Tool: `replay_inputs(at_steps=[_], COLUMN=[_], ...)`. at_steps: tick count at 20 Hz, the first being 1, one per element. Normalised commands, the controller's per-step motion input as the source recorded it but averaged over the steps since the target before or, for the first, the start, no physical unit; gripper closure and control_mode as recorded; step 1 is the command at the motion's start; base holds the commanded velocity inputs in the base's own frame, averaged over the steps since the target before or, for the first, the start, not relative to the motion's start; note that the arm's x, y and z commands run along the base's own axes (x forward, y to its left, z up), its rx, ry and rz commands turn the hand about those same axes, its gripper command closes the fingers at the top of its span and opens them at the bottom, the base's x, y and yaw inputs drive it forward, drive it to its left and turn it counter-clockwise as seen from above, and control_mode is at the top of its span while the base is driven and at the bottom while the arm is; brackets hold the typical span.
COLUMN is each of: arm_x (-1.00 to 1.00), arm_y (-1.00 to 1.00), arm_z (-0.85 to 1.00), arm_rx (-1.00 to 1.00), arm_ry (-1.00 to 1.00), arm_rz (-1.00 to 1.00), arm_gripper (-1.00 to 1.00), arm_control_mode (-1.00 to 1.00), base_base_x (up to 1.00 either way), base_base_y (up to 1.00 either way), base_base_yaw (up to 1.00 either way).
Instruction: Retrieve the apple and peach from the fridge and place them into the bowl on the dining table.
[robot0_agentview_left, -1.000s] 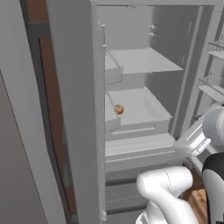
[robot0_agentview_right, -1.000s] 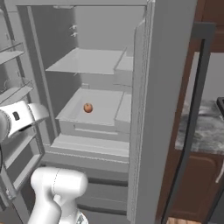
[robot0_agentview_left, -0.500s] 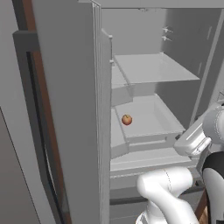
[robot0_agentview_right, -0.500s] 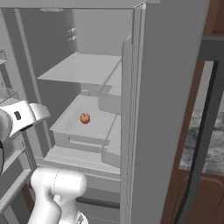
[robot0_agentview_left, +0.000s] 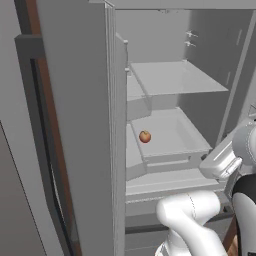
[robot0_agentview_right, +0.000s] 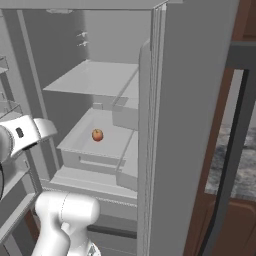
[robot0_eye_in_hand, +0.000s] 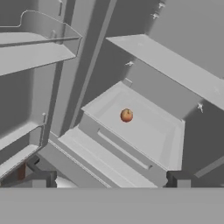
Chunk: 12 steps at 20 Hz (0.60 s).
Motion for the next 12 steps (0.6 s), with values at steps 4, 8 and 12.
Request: replay_inputs(at_steps=[4, 8, 12], arm_x=[0.06, 0.11, 0.11], arm_y=[-0.02, -0.16, -0.22], arm_z=[-0.16, -0.15, -0.17], arm_rx=[0.00, 0.00, 0.00], arm_ry=[0.01, 0.05, 0.04], arm_rz=[-0.04, -0.05, -0.07], arm_gripper=[-1.00, -1.00, -1.00], arm_control_mode=[-1.00, -1.00, -1.00], base_base_x=[0.00, 0.00, 0.00], base_base_y=[0.00, 0.00, 0.00], base_base_yaw=[0.00, 0.00, 0.00])
